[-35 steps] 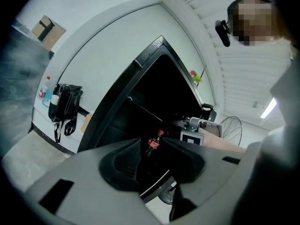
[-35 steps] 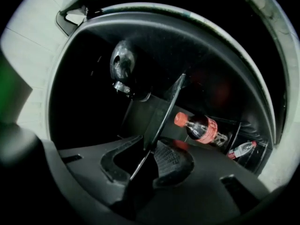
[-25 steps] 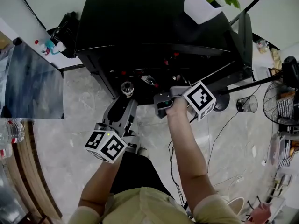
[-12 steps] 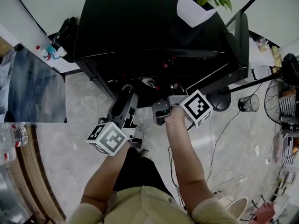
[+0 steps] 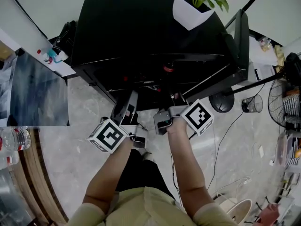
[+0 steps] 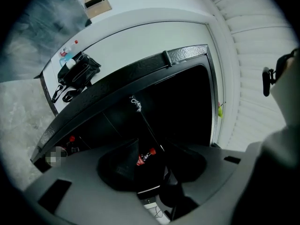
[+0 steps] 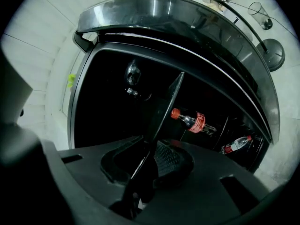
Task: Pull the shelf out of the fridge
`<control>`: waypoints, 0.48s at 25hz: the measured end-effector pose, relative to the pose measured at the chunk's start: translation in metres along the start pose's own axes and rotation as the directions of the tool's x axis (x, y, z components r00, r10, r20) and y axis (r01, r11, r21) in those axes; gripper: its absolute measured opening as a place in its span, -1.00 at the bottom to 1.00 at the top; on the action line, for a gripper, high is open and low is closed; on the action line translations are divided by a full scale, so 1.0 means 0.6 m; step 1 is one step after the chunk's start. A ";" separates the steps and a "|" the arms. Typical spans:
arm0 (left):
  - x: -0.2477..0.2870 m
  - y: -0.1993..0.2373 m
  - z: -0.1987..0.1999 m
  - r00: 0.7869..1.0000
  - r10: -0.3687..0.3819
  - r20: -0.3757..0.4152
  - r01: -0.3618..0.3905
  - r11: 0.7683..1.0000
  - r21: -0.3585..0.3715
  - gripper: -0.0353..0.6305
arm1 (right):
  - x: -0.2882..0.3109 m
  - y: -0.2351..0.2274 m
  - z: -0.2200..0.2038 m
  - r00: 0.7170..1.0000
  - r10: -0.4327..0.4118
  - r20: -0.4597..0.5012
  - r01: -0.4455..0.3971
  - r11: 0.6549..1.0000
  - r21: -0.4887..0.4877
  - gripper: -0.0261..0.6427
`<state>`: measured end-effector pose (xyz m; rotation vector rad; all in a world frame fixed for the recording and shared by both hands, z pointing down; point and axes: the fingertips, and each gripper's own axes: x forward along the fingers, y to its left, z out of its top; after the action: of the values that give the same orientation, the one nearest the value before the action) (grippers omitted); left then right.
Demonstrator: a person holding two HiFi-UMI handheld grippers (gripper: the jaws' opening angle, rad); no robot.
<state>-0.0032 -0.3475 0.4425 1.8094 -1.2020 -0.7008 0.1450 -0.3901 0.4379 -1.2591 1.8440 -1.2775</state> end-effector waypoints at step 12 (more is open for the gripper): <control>0.009 -0.003 0.014 1.000 0.018 0.019 -0.017 0.998 -0.052 -0.42 | -0.039 0.000 -0.011 1.000 -0.009 -0.018 0.009 1.000 -0.006 -0.70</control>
<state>-0.0070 -0.3546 0.4366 1.7508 -1.2001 -0.7343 0.1487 -0.3661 0.4393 -1.2642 1.8581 -1.2923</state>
